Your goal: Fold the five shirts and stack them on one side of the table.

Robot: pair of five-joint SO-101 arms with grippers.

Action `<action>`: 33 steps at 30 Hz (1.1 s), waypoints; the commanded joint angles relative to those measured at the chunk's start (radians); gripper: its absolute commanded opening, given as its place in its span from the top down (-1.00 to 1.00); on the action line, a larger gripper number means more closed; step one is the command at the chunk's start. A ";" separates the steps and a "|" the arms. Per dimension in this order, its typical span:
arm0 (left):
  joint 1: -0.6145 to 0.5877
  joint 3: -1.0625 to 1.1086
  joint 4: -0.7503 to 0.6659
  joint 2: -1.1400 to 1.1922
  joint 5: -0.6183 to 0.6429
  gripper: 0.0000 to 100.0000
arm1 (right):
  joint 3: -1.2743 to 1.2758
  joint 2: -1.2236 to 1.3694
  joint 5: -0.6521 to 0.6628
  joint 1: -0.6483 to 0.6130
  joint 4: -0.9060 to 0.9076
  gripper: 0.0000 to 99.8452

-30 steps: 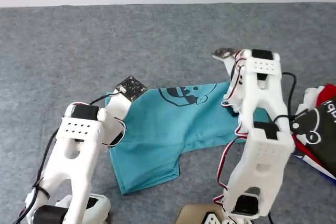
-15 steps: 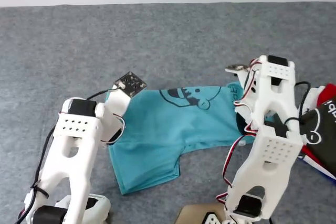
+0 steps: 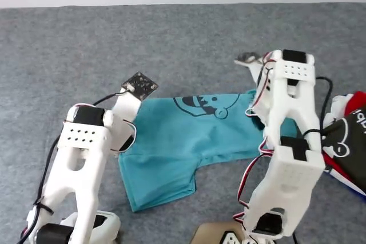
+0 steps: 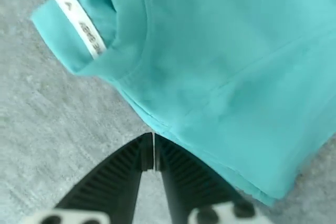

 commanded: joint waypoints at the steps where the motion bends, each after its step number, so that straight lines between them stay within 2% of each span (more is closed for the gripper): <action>1: -0.025 -0.036 -0.101 -0.020 0.058 0.98 | -0.041 -0.070 -0.034 -0.005 -0.165 0.98; 5: -0.084 -0.045 -0.204 0.018 0.137 0.88 | -0.041 -0.028 -0.124 0.004 -0.321 0.98; 9: -0.110 -0.130 -0.215 0.189 0.178 0.84 | -0.041 0.035 -0.158 0.012 -0.407 0.98; 14: -0.106 -0.314 -0.192 0.379 0.199 0.87 | -0.041 0.045 -0.196 0.008 -0.409 0.98; 20: -0.097 -0.522 -0.120 0.496 0.210 0.95 | -0.041 0.024 -0.198 0.013 -0.410 0.98; 27: -0.002 -0.562 -0.126 0.574 0.210 0.95 | -0.041 0.018 -0.198 0.012 -0.417 0.98; 33: 0.003 -0.575 -0.135 0.733 0.203 0.95 | -0.043 0.025 -0.198 0.013 -0.470 0.98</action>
